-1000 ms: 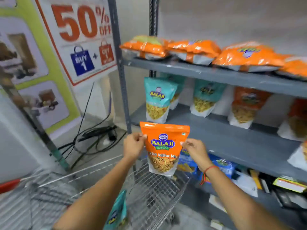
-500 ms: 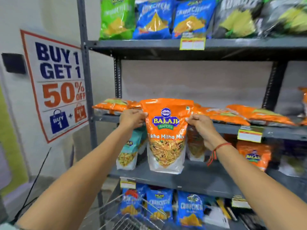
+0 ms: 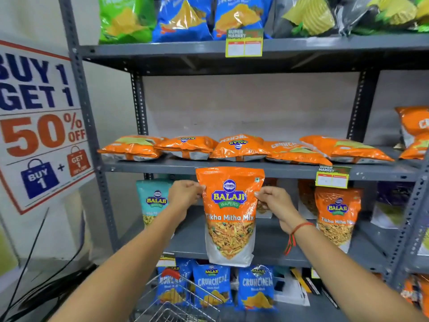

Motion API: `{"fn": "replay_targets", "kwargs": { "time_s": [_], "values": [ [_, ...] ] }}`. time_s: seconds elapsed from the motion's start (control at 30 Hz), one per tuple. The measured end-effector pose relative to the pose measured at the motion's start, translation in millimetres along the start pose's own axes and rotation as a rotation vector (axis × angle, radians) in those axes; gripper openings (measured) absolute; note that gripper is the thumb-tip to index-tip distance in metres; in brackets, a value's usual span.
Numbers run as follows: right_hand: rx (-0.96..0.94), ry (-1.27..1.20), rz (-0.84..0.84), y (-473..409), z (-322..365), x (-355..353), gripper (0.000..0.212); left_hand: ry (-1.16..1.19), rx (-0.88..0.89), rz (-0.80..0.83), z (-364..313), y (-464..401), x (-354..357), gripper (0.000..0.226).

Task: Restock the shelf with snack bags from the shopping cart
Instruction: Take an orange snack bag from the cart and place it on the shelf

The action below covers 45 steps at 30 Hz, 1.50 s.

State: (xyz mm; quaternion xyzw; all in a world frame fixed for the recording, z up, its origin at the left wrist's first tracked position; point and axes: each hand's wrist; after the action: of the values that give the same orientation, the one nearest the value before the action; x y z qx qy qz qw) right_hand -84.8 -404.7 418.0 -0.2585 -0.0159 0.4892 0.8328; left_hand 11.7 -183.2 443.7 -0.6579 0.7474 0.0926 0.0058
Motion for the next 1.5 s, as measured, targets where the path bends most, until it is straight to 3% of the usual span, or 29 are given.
{"fn": "replay_targets", "kwargs": {
  "time_s": [0.4,0.67,0.9,1.07,1.17,1.27,1.5],
  "values": [
    [0.258,0.052,-0.111,-49,-151,-59,0.018,-0.116,-0.141,0.014,78,-91,155,0.023],
    [0.290,0.060,-0.190,-96,-203,-96,0.020,-0.135,-0.120,0.034,89,-142,240,0.020],
    [0.313,0.038,-0.176,-116,-238,-106,0.015,-0.148,-0.129,-0.028,101,-168,269,0.024],
    [0.319,-0.028,-0.224,-118,-247,-97,0.007,-0.136,-0.192,0.035,99,-167,266,0.015],
    [0.266,0.029,-0.438,-112,-241,-83,0.035,-0.086,-0.225,0.039,101,-157,250,0.032],
    [0.110,0.058,-0.533,-105,-213,-56,0.033,-0.013,-0.210,-0.003,101,-144,215,0.021],
    [-0.160,-0.160,-0.216,-74,-120,62,0.036,0.174,-0.104,-0.250,100,-86,55,0.026]
  ]
}}
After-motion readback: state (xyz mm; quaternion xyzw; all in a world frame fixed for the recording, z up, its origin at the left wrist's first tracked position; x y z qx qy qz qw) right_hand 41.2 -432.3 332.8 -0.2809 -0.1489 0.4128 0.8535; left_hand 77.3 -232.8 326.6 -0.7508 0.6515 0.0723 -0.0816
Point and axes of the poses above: each hand's wrist, its own y-axis away from the middle knuckle, its own x-axis out of the palm, z = x × y, and after that the axes turned 14 degrees about -x, right-handed
